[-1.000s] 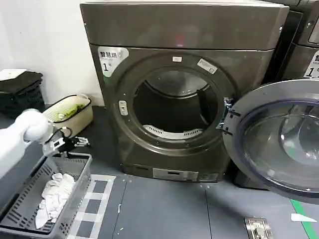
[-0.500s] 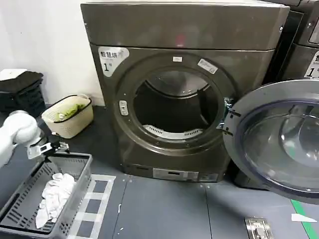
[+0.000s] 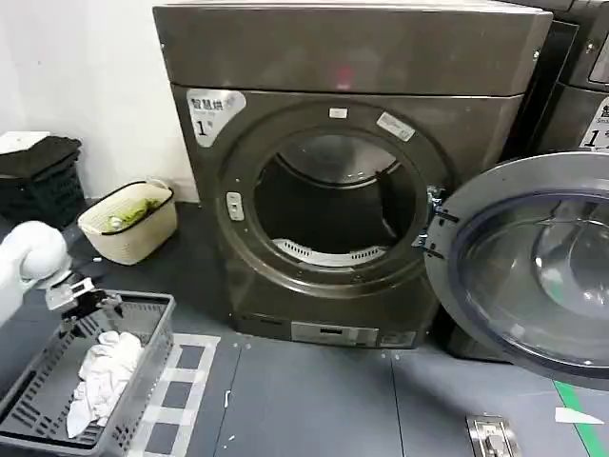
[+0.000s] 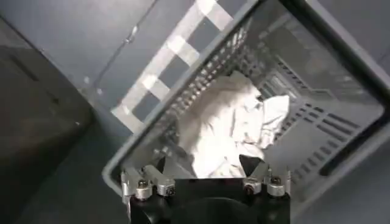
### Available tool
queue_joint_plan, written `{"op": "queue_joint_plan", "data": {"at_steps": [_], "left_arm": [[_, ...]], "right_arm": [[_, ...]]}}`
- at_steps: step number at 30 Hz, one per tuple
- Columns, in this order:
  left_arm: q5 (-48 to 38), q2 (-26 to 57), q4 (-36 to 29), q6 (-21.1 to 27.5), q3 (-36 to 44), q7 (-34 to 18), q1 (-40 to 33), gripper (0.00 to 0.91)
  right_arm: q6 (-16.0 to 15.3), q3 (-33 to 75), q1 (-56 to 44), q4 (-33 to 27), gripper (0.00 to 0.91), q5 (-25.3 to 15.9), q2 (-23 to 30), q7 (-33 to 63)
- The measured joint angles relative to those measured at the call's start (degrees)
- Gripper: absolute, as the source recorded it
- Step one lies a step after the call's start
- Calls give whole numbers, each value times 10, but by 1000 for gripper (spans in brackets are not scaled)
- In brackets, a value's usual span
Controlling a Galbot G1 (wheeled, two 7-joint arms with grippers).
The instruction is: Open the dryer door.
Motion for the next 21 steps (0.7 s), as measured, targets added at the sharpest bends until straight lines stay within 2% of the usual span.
{"op": "queue_joint_plan", "data": {"at_steps": [21], "left_arm": [[-3,-1,26,0,-8,3,1,907]], "right_arm": [[5,-1,2,8,907,4,7,-13]]}}
